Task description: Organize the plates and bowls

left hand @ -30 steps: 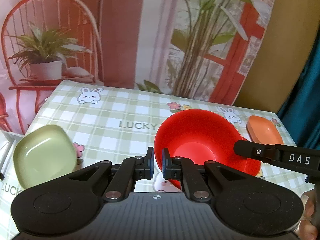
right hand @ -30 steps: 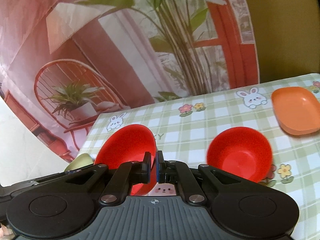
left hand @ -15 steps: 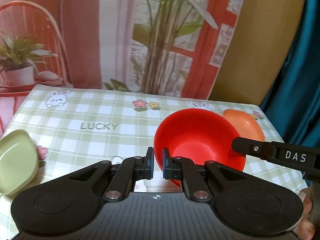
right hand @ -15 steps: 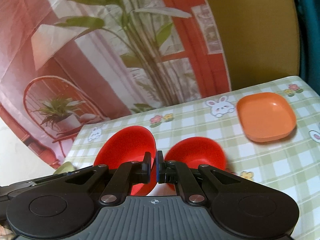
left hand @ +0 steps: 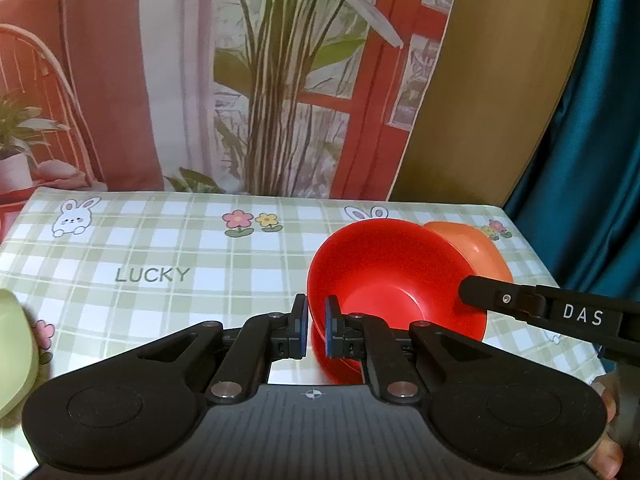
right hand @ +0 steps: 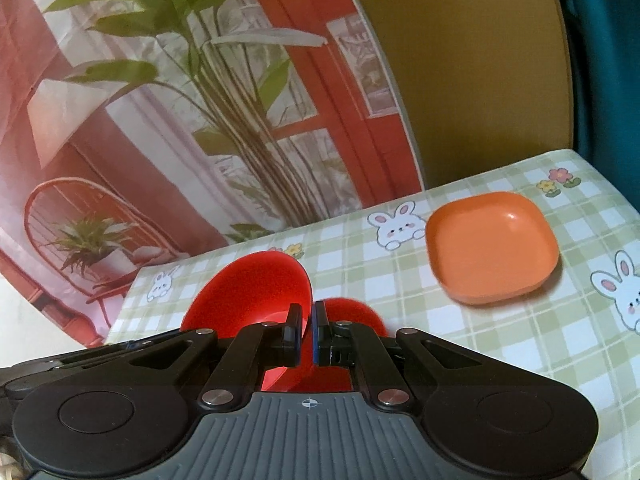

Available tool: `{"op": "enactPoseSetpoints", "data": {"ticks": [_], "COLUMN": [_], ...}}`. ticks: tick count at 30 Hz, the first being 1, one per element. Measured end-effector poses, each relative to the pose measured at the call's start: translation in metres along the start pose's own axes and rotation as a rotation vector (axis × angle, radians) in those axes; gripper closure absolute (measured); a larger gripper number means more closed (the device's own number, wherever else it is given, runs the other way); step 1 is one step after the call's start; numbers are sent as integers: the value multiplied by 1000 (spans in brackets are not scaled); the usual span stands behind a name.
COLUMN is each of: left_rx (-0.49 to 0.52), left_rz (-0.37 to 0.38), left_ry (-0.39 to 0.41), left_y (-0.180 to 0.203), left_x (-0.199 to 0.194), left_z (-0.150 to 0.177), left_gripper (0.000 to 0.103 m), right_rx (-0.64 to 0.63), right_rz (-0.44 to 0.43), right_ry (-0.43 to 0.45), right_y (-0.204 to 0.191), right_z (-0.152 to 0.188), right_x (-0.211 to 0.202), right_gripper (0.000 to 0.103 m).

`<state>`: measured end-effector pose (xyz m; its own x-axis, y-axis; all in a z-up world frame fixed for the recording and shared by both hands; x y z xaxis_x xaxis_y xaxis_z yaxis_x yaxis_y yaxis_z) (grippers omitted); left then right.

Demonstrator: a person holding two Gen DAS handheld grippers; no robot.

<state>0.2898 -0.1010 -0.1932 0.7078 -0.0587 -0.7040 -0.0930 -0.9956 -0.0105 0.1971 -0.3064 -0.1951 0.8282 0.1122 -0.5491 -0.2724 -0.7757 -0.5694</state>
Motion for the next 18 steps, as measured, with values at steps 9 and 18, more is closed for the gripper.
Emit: {"op": "enactPoseSetpoints", "data": {"ticks": [9,18], "left_rx": [48,93], "left_rz": [-3,-24], "left_ry": [-26,-47], "left_y": [11,18], "left_x": [17,35], "left_z": [4,10], "left_gripper": [93,93], "right_rx": [15,47], "right_rz": [18,53], "right_ry": [-5,-45], "right_y": [19,40], "right_z": [-5,12], "right_x": [10,27], "right_gripper": [99,98]}}
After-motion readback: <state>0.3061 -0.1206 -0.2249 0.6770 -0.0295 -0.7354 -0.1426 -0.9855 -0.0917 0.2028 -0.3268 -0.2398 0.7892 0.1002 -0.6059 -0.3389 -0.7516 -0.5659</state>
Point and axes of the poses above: each gripper's, at about its wrist camera, not at the fingertips, and x roughly the way its jaws point, y to its right, z to its underside, the point moved 6 cm from there along x, roughly the way its jaws point, and after that the axes turned 12 degrees about -z, right-handed, at the moved point
